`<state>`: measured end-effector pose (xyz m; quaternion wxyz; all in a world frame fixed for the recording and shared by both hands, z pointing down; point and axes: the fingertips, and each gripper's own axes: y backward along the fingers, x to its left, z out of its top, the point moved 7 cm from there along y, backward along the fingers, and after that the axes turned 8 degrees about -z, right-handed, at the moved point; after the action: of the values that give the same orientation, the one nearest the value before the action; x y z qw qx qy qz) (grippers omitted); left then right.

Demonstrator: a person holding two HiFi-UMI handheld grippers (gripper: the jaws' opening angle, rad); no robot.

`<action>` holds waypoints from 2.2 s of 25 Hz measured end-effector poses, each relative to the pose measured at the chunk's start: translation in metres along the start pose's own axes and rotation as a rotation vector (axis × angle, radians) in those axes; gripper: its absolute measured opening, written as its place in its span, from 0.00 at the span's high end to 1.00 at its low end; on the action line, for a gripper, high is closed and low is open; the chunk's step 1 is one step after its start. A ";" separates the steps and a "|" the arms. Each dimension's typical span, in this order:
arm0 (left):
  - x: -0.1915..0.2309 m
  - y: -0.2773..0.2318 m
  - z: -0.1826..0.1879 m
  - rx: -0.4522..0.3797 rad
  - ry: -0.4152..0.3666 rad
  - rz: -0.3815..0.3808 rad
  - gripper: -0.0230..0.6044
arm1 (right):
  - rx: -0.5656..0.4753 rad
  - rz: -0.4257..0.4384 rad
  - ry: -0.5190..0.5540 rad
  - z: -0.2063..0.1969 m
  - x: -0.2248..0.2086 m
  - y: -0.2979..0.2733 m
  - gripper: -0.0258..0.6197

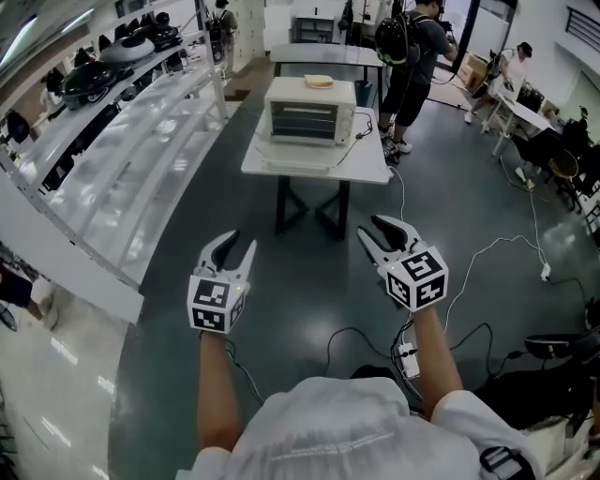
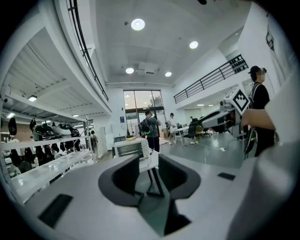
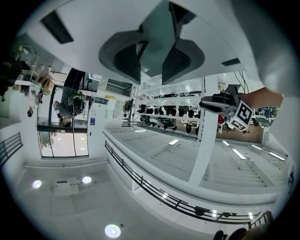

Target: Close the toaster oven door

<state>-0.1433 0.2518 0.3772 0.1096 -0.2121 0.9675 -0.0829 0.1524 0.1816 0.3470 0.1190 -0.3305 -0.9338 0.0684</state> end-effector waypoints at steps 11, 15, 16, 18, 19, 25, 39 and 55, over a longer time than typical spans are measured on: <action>0.018 -0.012 -0.025 0.033 0.088 0.047 0.78 | 0.019 -0.027 -0.008 -0.006 -0.010 -0.025 0.75; 0.030 -0.038 -0.024 0.043 0.088 0.058 0.78 | 0.024 -0.013 -0.016 -0.012 -0.032 -0.052 0.75; 0.035 -0.047 -0.022 0.045 0.081 0.061 0.78 | 0.019 -0.012 -0.020 -0.013 -0.040 -0.062 0.75; 0.047 -0.068 -0.019 0.049 0.063 0.068 0.78 | 0.007 -0.009 -0.024 -0.015 -0.058 -0.087 0.75; 0.054 -0.081 -0.018 0.050 0.055 0.072 0.78 | 0.003 -0.007 -0.024 -0.016 -0.068 -0.101 0.75; 0.094 -0.172 -0.009 0.084 0.085 0.083 0.78 | 0.026 0.017 -0.046 -0.024 -0.142 -0.185 0.75; 0.163 -0.392 -0.010 0.164 0.172 0.041 0.78 | 0.131 0.066 -0.107 -0.059 -0.269 -0.329 0.75; 0.264 -0.472 -0.145 0.423 0.347 -0.060 0.78 | 0.396 -0.035 -0.267 -0.151 -0.257 -0.452 0.75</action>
<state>-0.2277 -0.2682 0.5682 -0.0184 -0.1956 0.9263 -0.3214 0.1151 -0.3225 0.5405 0.0583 -0.2725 -0.9152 0.2911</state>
